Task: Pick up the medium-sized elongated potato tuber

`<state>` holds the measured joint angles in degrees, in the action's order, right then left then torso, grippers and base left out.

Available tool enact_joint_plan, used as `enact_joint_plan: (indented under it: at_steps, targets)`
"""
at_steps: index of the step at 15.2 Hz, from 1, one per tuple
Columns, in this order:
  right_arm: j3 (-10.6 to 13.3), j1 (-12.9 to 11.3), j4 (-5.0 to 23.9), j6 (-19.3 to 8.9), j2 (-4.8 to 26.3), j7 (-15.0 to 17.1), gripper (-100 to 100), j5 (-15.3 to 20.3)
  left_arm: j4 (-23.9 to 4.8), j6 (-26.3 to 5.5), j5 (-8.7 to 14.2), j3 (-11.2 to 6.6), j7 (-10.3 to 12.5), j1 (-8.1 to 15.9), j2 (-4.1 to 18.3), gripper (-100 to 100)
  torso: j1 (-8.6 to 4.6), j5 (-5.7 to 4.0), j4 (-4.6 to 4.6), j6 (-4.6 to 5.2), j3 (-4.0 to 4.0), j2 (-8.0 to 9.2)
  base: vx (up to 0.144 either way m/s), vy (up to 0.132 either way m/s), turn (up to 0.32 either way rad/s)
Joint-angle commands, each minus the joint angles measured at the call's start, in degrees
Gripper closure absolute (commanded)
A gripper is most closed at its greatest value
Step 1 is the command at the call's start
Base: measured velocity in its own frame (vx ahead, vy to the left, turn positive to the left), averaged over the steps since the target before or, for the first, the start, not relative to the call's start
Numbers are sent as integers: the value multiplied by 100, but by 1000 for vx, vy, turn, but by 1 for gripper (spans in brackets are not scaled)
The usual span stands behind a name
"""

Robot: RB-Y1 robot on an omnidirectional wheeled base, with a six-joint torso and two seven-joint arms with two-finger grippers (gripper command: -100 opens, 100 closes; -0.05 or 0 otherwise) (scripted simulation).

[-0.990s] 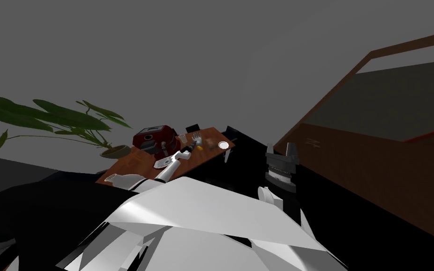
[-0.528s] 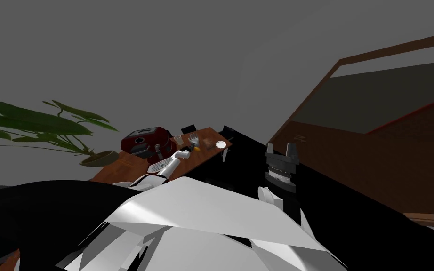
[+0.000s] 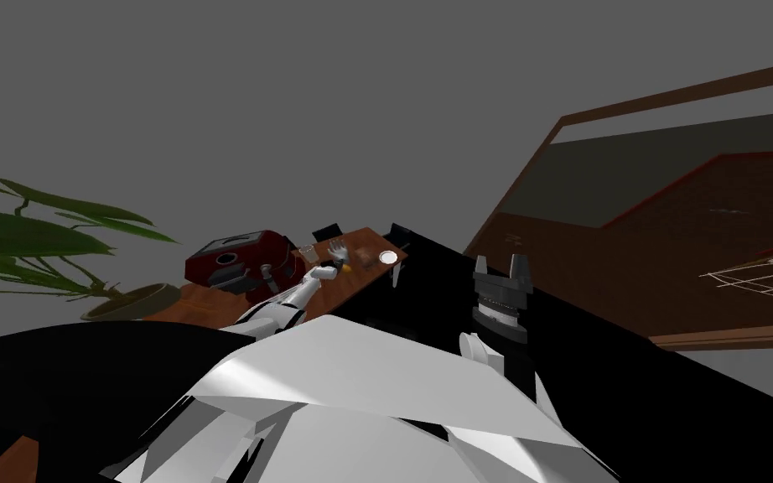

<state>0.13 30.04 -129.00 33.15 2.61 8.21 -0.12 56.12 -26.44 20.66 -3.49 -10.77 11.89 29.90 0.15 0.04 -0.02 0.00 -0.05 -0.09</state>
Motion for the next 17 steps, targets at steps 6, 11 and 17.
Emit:
enact_joint_plan:
  at_steps: [6, 11, 17]
  targets:
    - [0, 0, 0, 0, 0, 0, 0, 0, -758, -675, 148, -38, -68, 369, 174, -100, 2, 0, 0, 0, -1, -2, 0, 20, -142]
    - [0, 0, 0, 0, 0, 0, 0, 0, -1246, -1083, 239, -70, -108, 615, 304, -100, 6, 1, 0, -1, -2, -5, 8, 30, -141]
    - [-1, 0, 0, 0, 0, 0, 0, 0, -1658, -875, 50, -101, 44, 758, 213, -100, 11, 2, 0, -1, -1, -2, 2, 42, -86]
